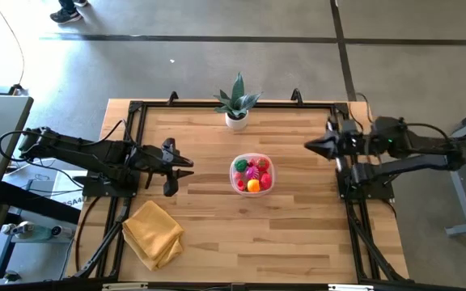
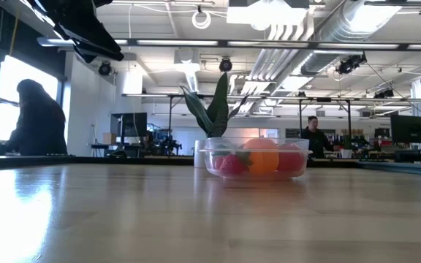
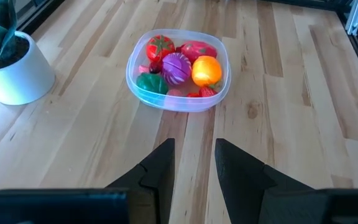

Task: Pick and placing Produce into tupperware
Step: Return to Home Position

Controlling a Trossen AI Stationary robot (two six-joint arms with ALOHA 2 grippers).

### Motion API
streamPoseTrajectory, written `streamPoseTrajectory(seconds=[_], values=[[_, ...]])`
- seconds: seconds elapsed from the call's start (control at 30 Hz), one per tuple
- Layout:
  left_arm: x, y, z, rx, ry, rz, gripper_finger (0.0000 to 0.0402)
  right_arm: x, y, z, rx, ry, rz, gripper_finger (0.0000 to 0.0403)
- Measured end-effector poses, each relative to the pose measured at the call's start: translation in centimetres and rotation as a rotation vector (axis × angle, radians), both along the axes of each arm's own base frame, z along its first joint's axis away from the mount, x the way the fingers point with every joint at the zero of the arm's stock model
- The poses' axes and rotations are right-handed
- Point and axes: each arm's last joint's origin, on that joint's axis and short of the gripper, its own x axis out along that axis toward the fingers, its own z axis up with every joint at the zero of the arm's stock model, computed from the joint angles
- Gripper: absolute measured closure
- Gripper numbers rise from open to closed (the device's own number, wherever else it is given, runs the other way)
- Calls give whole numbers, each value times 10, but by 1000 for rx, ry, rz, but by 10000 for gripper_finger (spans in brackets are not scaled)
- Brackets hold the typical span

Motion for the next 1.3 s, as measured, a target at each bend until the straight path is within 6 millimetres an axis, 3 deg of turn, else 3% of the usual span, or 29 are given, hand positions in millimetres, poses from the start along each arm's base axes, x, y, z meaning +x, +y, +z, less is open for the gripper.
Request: streamPoseTrajectory(seconds=[0.23,0.47,0.7,0.8,0.97,1.1,1.3], values=[[0,0,0,2,-3,-2,295,-46,-3,-37,33,-150,-88,403],[1,0,1,3,-11,0,295,-71,-2,-54,37,-284,17,403],[1,0,1,-8,-17,6,295,-77,-3,-82,42,-344,26,403],[2,0,4,-17,-52,9,295,-69,-1,-94,49,-324,41,403],[-1,-1,27,-22,-195,-24,295,-58,0,-107,65,-334,51,403],[-22,-1,61,9,-345,-60,295,-54,2,-114,63,-396,94,403],[-85,1,88,61,-565,-72,295,-49,3,-125,61,-366,108,403]])
